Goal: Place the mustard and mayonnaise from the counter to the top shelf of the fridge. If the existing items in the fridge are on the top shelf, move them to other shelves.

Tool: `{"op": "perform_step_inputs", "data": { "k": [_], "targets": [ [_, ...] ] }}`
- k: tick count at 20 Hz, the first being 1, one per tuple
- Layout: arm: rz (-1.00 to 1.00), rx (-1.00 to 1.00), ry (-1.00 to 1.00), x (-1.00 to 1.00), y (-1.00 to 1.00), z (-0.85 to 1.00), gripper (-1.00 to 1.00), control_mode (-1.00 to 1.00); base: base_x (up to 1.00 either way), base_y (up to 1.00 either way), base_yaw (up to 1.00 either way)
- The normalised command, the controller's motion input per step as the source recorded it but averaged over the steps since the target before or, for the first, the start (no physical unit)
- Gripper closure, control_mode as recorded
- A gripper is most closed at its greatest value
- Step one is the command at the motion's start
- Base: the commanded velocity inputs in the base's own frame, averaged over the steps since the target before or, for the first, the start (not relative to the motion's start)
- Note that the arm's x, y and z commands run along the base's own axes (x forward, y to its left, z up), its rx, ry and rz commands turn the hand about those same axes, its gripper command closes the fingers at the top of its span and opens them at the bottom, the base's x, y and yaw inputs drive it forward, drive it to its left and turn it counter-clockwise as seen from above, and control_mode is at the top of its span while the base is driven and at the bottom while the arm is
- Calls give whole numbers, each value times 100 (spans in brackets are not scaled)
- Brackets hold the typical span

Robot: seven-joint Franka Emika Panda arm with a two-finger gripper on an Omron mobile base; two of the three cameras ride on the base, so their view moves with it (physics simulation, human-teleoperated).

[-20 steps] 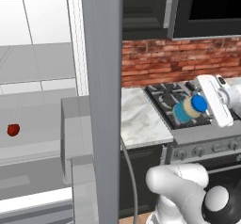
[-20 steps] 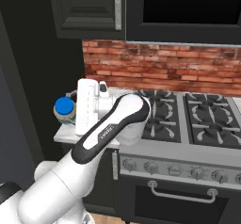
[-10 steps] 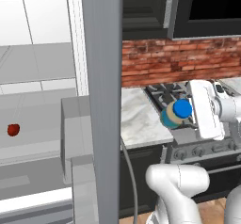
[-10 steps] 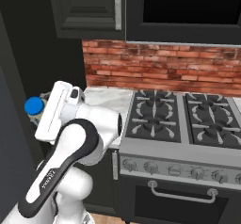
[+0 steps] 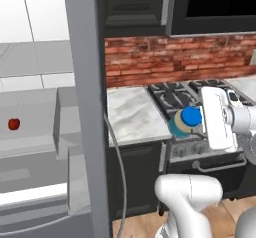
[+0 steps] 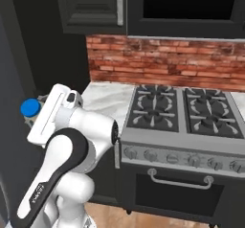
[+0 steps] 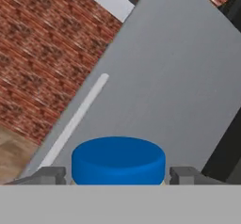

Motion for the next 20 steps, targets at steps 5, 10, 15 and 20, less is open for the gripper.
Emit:
{"op": "perform_step_inputs", "data": {
  "k": [5,10,15,20],
  "targets": [
    [0,0,0,0,0,0,100,100,-100,2,13],
    [0,0,0,0,0,0,100,100,-96,70,11],
    [0,0,0,0,0,0,100,100,-91,87,4],
    [0,0,0,0,0,0,100,100,-32,98,-1]
  ]
}}
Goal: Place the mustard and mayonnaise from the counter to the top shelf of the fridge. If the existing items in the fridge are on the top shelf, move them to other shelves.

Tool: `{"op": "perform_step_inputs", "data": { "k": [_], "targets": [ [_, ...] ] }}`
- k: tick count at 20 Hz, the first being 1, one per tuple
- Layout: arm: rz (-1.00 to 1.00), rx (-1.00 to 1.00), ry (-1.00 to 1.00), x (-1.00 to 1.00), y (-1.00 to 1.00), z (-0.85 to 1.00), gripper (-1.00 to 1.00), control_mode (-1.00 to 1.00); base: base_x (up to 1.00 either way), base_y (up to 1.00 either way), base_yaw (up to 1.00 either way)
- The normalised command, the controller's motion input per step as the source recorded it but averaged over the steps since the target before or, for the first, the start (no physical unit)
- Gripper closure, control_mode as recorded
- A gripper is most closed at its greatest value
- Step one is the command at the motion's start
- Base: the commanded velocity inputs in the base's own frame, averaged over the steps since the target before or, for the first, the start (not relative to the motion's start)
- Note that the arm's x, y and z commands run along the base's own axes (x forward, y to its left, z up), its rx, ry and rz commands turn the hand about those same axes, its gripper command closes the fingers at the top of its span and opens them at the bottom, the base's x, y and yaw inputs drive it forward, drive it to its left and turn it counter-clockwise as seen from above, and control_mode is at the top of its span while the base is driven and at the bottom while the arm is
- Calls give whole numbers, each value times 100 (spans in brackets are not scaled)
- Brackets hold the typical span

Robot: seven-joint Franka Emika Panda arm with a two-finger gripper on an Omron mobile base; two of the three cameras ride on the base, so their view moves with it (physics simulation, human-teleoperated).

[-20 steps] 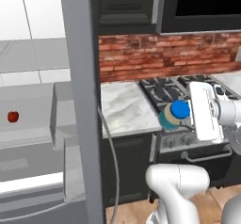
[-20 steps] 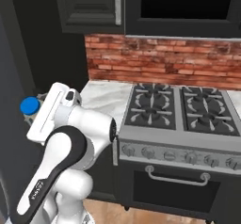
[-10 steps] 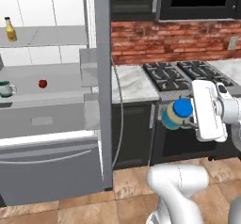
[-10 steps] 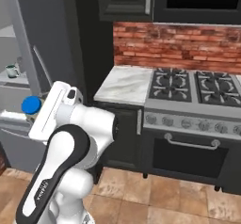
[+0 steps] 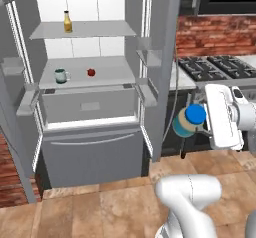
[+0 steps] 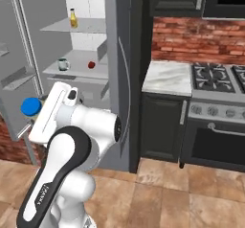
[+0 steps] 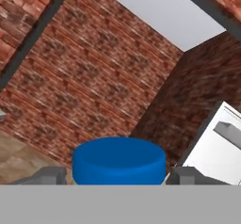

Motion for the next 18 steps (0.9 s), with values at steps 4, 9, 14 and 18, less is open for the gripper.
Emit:
{"op": "perform_step_inputs", "data": {
  "k": [4,9,14,18],
  "targets": [
    [0,0,0,0,0,0,100,100,47,100,-9],
    [0,0,0,0,0,0,100,100,87,90,-14],
    [0,0,0,0,0,0,100,100,92,33,-11],
    [0,0,0,0,0,0,100,100,84,0,-9]
  ]
}}
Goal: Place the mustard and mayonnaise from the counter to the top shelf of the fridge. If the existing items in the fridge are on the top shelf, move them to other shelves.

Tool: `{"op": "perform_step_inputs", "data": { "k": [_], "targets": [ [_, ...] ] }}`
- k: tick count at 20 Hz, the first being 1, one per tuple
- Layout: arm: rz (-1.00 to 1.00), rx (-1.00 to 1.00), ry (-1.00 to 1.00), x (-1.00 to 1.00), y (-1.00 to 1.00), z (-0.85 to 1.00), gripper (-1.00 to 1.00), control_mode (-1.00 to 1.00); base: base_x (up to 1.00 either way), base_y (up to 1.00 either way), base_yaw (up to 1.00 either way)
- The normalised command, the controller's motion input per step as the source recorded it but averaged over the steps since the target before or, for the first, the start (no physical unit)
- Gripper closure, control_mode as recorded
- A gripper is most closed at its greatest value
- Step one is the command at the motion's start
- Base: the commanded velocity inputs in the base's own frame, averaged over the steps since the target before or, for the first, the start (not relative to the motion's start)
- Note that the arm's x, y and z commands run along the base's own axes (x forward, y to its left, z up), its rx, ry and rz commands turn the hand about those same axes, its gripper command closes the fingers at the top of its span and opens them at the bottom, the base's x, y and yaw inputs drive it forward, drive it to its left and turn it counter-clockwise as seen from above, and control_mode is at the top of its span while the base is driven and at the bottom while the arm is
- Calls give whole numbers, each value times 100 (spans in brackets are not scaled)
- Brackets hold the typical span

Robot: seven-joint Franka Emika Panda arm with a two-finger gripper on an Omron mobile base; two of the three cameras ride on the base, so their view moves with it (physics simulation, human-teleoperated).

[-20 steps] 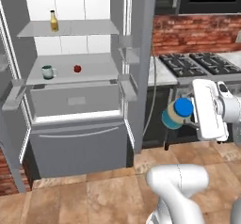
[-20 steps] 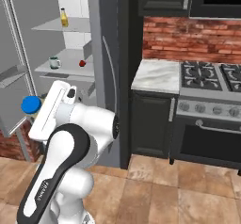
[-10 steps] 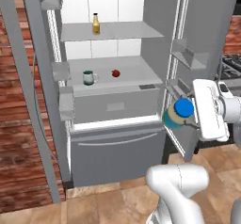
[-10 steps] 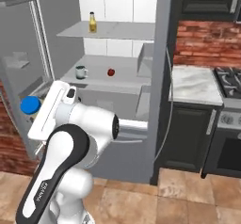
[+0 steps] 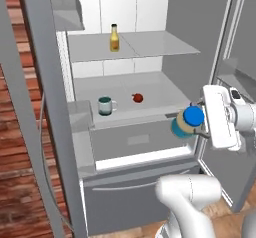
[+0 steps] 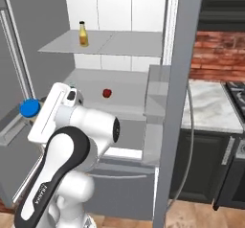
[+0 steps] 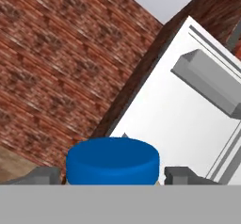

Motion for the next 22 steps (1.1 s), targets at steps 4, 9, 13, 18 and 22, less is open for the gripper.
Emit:
{"op": "perform_step_inputs", "data": {
  "k": [4,9,13,18,22],
  "targets": [
    [0,0,0,0,0,0,100,100,65,6,-7],
    [0,0,0,0,0,0,100,100,32,25,-7],
    [0,0,0,0,0,0,100,100,44,17,-12],
    [-26,3,0,46,17,59,100,-100,10,3,-4],
    [-35,6,7,76,3,90,100,-100,0,0,0]
  ]
}}
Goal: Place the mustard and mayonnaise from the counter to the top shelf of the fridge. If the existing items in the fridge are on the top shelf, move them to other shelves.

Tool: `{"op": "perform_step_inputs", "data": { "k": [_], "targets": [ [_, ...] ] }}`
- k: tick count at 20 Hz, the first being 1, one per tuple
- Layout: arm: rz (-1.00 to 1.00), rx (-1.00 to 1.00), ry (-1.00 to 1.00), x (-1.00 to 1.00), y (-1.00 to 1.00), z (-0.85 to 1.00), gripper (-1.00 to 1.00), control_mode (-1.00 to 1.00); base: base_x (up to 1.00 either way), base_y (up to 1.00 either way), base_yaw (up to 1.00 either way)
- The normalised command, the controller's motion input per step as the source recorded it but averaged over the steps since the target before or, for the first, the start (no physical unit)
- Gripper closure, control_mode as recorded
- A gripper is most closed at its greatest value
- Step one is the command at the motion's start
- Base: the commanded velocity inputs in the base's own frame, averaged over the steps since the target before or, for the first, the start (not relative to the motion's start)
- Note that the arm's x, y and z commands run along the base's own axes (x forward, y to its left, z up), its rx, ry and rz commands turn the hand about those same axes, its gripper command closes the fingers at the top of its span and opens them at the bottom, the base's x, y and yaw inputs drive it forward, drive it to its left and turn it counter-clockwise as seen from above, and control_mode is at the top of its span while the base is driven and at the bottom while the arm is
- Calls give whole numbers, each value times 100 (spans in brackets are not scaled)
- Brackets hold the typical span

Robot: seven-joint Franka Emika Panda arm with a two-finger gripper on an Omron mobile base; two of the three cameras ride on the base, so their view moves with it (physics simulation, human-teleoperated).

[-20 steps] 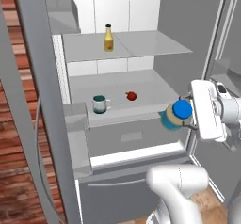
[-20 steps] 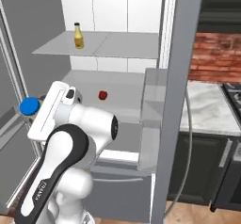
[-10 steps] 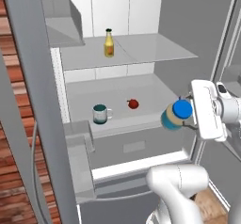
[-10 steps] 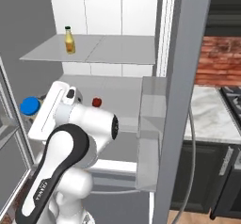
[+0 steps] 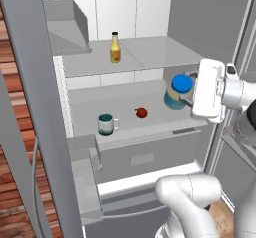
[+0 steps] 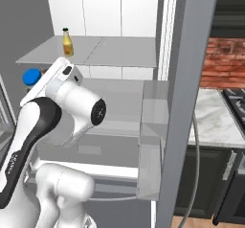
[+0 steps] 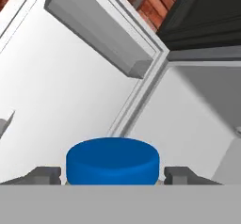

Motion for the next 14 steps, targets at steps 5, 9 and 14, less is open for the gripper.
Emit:
{"op": "perform_step_inputs", "data": {
  "k": [5,9,14],
  "targets": [
    [-27,1,19,97,0,87,100,-100,0,0,0],
    [-24,5,27,100,0,50,100,-100,0,0,0],
    [-24,13,26,97,-20,9,100,-100,0,0,0]
  ]
}}
